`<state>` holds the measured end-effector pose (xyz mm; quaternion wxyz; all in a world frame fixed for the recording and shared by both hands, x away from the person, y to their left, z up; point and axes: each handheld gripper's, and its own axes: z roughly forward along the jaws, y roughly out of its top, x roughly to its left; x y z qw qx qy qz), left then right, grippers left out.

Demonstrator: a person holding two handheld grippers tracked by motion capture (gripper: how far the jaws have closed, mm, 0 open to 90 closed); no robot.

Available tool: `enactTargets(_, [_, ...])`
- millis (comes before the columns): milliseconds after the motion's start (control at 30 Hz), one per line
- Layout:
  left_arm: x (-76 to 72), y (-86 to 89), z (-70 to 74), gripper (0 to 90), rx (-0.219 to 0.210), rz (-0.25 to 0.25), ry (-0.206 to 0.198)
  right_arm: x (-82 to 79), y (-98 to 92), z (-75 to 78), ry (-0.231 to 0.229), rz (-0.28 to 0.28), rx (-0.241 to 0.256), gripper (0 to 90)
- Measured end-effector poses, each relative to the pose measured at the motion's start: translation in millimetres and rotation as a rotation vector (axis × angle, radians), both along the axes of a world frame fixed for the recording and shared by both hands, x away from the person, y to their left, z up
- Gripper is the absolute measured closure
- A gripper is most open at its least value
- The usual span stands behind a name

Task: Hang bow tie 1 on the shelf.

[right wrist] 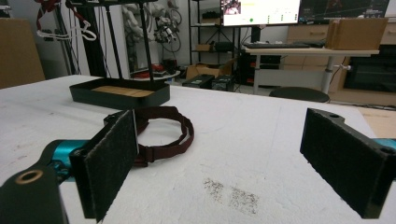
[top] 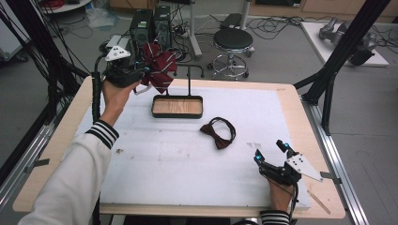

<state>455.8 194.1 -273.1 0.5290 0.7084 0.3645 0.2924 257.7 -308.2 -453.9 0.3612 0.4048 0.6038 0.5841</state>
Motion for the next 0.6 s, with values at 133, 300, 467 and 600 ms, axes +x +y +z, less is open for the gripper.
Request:
enactTargets(133, [2.9, 1.5, 2.5, 75.4, -0.008, 0.013, -0.006, 0.0, 0.0, 0.0, 0.0, 0.0, 0.001, 10.5])
enactTargets(300, [5.2, 6.5, 1.5, 75.4, -0.014, 0.036, -0.001, 0.0, 0.0, 0.0, 0.0, 0.001, 0.003, 10.5])
enactTargets(467, [5.9, 11.5, 0.9, 75.3, -0.009, 0.048, 0.004, 0.2, -0.3, 0.0, -0.004, 0.0, -0.002, 10.5])
enactTargets(600, [6.5, 14.8, -0.5, 75.3, -0.008, 0.062, 0.014, 0.0, 0.2, 0.0, -0.002, -0.001, 0.001, 10.5])
